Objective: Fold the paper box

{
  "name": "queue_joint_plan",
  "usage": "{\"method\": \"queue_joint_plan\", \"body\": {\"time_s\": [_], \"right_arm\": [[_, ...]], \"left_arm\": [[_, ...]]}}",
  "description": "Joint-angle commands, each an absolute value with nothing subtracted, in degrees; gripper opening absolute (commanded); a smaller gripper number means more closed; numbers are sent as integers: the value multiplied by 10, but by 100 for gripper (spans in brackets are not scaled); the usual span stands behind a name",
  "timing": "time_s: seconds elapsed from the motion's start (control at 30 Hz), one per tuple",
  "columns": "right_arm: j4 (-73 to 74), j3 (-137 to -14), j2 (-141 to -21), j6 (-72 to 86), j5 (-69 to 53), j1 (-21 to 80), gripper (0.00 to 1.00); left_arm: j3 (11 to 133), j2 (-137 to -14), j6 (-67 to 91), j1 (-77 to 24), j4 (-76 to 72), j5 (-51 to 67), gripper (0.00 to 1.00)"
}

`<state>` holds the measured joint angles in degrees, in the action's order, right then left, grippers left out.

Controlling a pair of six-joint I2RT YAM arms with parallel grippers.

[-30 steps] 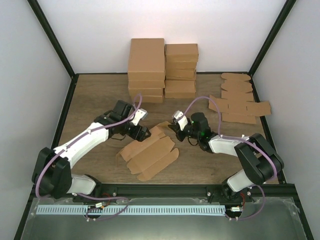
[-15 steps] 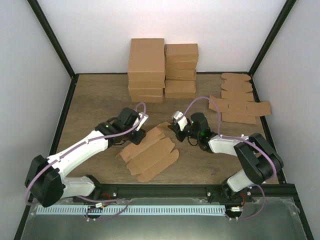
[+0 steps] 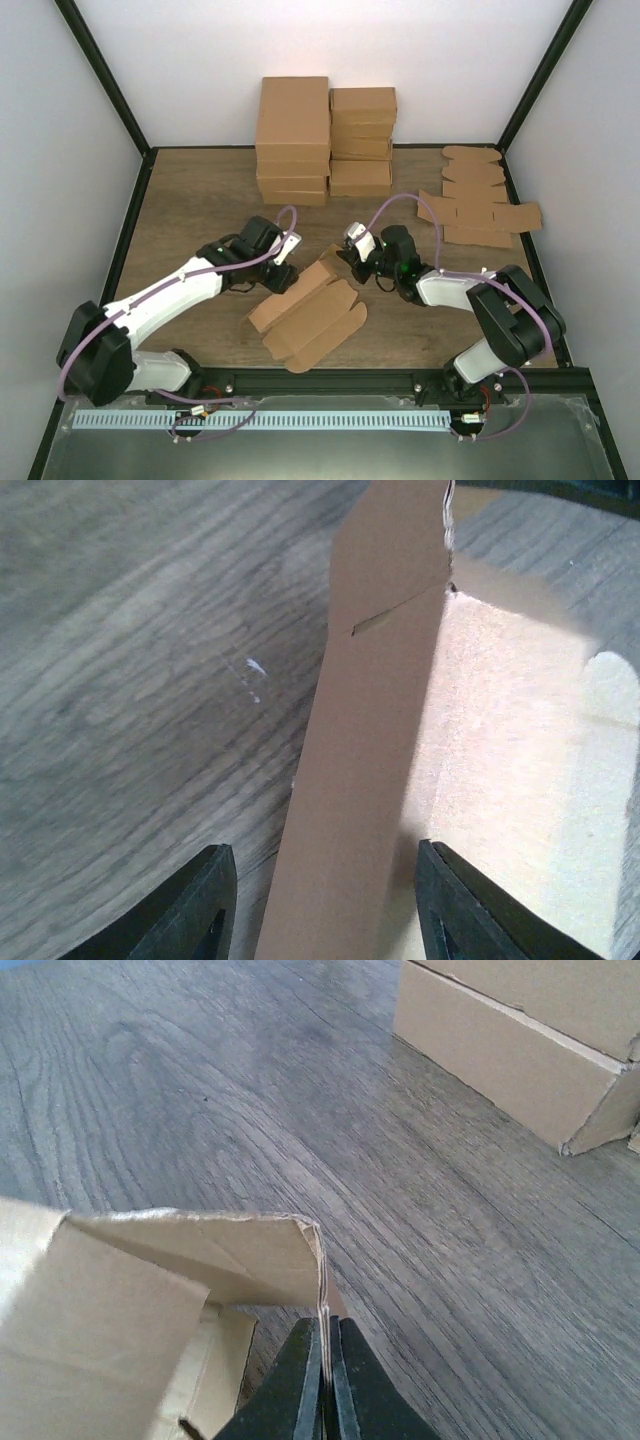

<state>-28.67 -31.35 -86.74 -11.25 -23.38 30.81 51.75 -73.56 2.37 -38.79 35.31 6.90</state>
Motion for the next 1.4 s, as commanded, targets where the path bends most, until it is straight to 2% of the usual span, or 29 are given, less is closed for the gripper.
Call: {"method": "queue_joint_plan", "body": {"time_s": [0.0,0.2,0.4,0.7,1.0,1.3,1.37], "right_arm": [[-293,-342,-873,-98,-214,307,3],[-293,-345,-871,-58,-169,329,3],[-290,-338,-861,19,-43,400,2],[-309,-326,-858,47,-7,403,2],[-330,-309,-848,-8,13,402,3],[-338,-305,-852,-26,15,402,3],[-339,-303,-853,-24,25,402,3]], "left_arm": [[524,-781,27,-390,335,127,53],[514,-805,78,-390,275,163,54],[498,-801,118,-390,238,172,54],[474,-759,158,-384,221,186,56],[484,-683,158,-362,284,170,75],[494,-664,168,-363,331,213,82],[510,-652,167,-363,350,210,90]]}}
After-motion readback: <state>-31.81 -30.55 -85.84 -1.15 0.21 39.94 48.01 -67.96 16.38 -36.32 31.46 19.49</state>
